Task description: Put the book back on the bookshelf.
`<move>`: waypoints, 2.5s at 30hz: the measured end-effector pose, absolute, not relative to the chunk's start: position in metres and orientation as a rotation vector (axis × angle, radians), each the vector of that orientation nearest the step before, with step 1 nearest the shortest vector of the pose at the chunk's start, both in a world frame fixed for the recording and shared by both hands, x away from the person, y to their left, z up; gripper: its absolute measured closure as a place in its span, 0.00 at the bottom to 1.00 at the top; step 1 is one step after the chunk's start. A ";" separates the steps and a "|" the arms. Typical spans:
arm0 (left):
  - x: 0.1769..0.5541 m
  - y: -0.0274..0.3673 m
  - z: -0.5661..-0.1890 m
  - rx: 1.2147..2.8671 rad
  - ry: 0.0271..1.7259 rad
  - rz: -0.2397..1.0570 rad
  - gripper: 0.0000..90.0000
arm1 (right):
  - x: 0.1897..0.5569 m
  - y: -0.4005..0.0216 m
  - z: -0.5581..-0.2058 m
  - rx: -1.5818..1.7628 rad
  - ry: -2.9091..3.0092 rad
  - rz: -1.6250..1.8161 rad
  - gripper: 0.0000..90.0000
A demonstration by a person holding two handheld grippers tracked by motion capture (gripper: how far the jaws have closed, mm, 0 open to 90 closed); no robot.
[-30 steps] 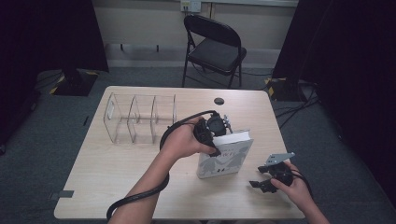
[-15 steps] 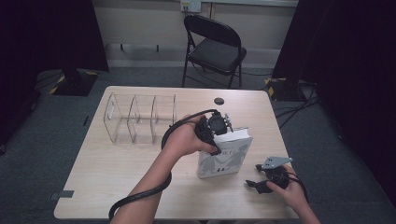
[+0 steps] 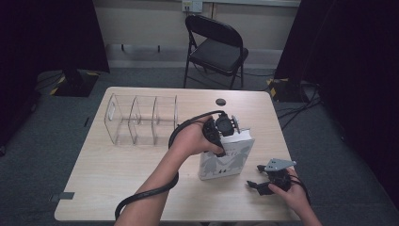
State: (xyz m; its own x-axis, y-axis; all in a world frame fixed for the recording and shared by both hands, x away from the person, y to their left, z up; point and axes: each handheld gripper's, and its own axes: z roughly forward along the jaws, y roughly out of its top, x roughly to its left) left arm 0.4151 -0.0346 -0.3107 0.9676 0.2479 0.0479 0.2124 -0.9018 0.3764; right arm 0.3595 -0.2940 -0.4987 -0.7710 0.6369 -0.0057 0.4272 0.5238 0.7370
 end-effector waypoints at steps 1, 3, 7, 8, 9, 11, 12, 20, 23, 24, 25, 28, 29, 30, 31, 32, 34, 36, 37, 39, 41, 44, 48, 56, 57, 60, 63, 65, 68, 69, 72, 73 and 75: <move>0.416 -0.035 -0.311 2.745 0.345 0.128 0.51 | 0.359 -0.294 -0.499 0.900 2.485 1.099 0.22; 0.417 -0.037 -0.312 2.744 0.346 0.126 0.51 | 0.360 -0.294 -0.499 0.897 2.484 1.099 0.22; 0.417 -0.040 -0.314 2.754 0.335 0.125 0.51 | 0.360 -0.294 -0.499 0.896 2.484 1.099 0.22; 0.417 -0.041 -0.314 2.758 0.344 0.120 0.51 | 0.360 -0.294 -0.499 0.895 2.484 1.099 0.22; 0.418 -0.042 -0.315 2.762 0.334 0.119 0.51 | 0.360 -0.294 -0.499 0.895 2.484 1.099 0.22; 0.418 -0.044 -0.316 2.762 0.343 0.114 0.51 | 0.360 -0.294 -0.499 0.896 2.484 1.099 0.22; 0.419 -0.046 -0.316 2.768 0.332 0.113 0.51 | 0.360 -0.294 -0.499 0.897 2.484 1.099 0.22; 0.419 -0.052 -0.322 2.773 0.366 0.089 0.51 | 0.360 -0.294 -0.499 0.895 2.483 1.100 0.22; 0.419 -0.054 -0.321 2.779 0.387 0.069 0.55 | 0.360 -0.294 -0.499 0.893 2.485 1.098 0.22; 0.418 -0.054 -0.320 2.783 0.394 0.068 0.56 | 0.360 -0.294 -0.499 0.894 2.485 1.099 0.22; 0.416 -0.054 -0.320 2.781 0.398 0.066 0.57 | 0.360 -0.294 -0.499 0.894 2.484 1.099 0.22; 0.414 -0.054 -0.320 2.776 0.414 0.084 0.58 | 0.360 -0.294 -0.500 0.894 2.485 1.102 0.22; 0.413 -0.055 -0.319 2.782 0.420 0.084 0.58 | 0.360 -0.294 -0.500 0.893 2.485 1.103 0.22; 0.412 -0.055 -0.319 2.788 0.426 0.082 0.59 | 0.360 -0.294 -0.500 0.893 2.485 1.102 0.22; 0.411 -0.056 -0.319 2.781 0.423 0.099 0.59 | 0.360 -0.294 -0.500 0.894 2.484 1.102 0.22; 0.410 -0.057 -0.319 2.784 0.425 0.111 0.59 | 0.360 -0.294 -0.500 0.895 2.484 1.103 0.21; 0.408 -0.057 -0.319 2.787 0.424 0.122 0.59 | 0.360 -0.294 -0.499 0.896 2.484 1.103 0.22; 0.406 -0.056 -0.319 2.781 0.448 0.116 0.59 | 0.360 -0.294 -0.499 0.894 2.486 1.104 0.22; 0.407 -0.055 -0.318 2.792 0.456 0.104 0.59 | 0.360 -0.294 -0.499 0.893 2.486 1.104 0.22; 0.407 -0.053 -0.317 2.791 0.499 0.079 0.59 | 0.360 -0.294 -0.499 0.891 2.487 1.104 0.21; 0.409 -0.049 -0.314 2.787 0.545 0.056 0.59 | 0.360 -0.294 -0.499 0.892 2.487 1.104 0.21; 0.409 -0.042 -0.310 2.775 0.604 0.046 0.59 | 0.360 -0.294 -0.500 0.891 2.487 1.104 0.21; 0.408 -0.034 -0.307 2.752 0.671 0.061 0.59 | 0.360 -0.294 -0.500 0.892 2.487 1.104 0.21; 0.409 -0.018 -0.301 2.757 0.712 0.069 0.59 | 0.360 -0.294 -0.499 0.891 2.488 1.102 0.21; 0.409 -0.015 -0.300 2.750 0.726 0.073 0.59 | 0.360 -0.294 -0.499 0.890 2.491 1.101 0.21; 0.409 -0.010 -0.298 2.745 0.739 0.067 0.59 | 0.360 -0.294 -0.499 0.889 2.490 1.102 0.21; 0.409 -0.006 -0.298 2.741 0.763 0.075 0.59 | 0.360 -0.294 -0.499 0.890 2.490 1.100 0.21; 0.409 -0.003 -0.297 2.742 0.766 0.078 0.59 | 0.360 -0.294 -0.499 0.891 2.491 1.101 0.21; 0.409 0.003 -0.295 2.740 0.790 0.080 0.59 | 0.360 -0.294 -0.499 0.890 2.491 1.101 0.21; 0.408 0.004 -0.295 2.731 0.802 0.076 0.59 | 0.360 -0.294 -0.499 0.892 2.490 1.103 0.21; 0.408 0.010 -0.293 2.724 0.821 0.084 0.59 | 0.360 -0.294 -0.499 0.892 2.490 1.103 0.21; 0.408 0.011 -0.293 2.726 0.818 0.085 0.59 | 0.360 -0.294 -0.499 0.892 2.490 1.103 0.21; 0.408 0.015 -0.292 2.722 0.831 0.088 0.59 | 0.360 -0.294 -0.499 0.891 2.490 1.103 0.21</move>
State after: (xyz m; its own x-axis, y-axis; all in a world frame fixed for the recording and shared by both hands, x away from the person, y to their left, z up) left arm 0.4077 0.0150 -0.2919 0.8315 0.5548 -0.0269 0.5369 -0.7903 0.2952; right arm 0.3599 -0.2939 -0.4994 -0.7722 0.6353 -0.0024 0.4252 0.5196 0.7411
